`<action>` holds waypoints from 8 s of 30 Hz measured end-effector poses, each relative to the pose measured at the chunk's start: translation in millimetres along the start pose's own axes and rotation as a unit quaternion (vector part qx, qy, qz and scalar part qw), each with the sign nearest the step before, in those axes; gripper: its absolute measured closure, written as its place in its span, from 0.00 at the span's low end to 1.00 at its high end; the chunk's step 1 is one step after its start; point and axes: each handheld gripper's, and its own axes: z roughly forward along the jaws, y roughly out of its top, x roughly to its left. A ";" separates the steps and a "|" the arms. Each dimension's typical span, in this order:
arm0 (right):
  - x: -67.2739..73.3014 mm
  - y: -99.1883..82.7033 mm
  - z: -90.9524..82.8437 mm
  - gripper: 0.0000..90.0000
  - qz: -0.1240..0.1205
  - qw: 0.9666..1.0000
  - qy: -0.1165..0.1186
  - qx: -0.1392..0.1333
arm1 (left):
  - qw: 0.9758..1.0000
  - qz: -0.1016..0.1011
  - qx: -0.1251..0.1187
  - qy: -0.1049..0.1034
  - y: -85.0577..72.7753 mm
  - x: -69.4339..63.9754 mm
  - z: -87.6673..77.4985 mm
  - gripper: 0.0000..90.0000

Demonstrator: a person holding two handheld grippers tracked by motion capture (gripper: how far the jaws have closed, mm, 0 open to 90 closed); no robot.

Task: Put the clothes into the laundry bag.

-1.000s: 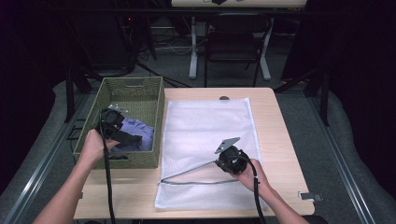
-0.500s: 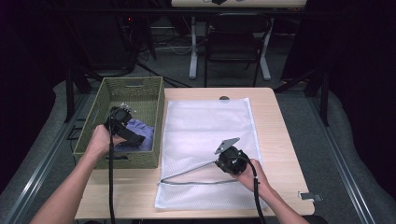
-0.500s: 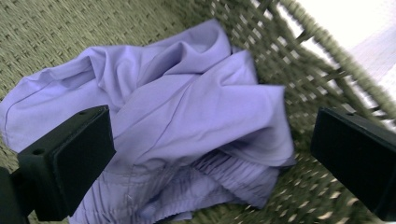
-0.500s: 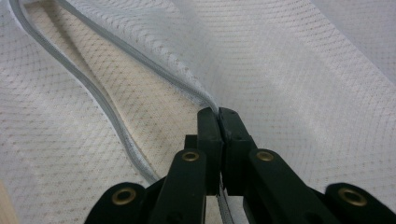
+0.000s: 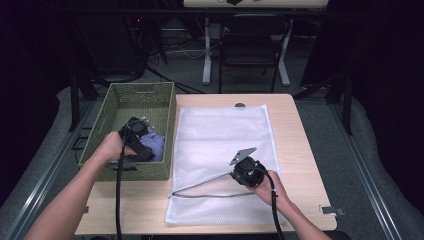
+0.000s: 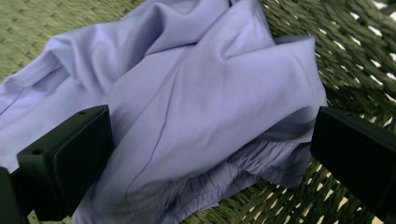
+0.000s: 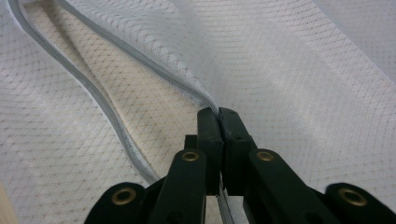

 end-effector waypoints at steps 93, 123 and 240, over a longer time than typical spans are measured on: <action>-3.8 -0.3 -1.3 0.98 0.009 1.000 0.001 -0.002 | 0.999 0.014 -0.025 0.015 -18.1 22.2 -57.1 0.93; -4.4 -0.5 -2.0 0.98 0.004 1.000 0.003 -0.004 | 0.999 0.001 -0.040 0.031 -13.1 41.6 -130.1 0.93; -4.2 -0.7 -4.7 0.98 0.006 1.000 -0.004 -0.007 | 0.974 0.187 -0.126 0.023 105.0 -71.1 -261.9 0.91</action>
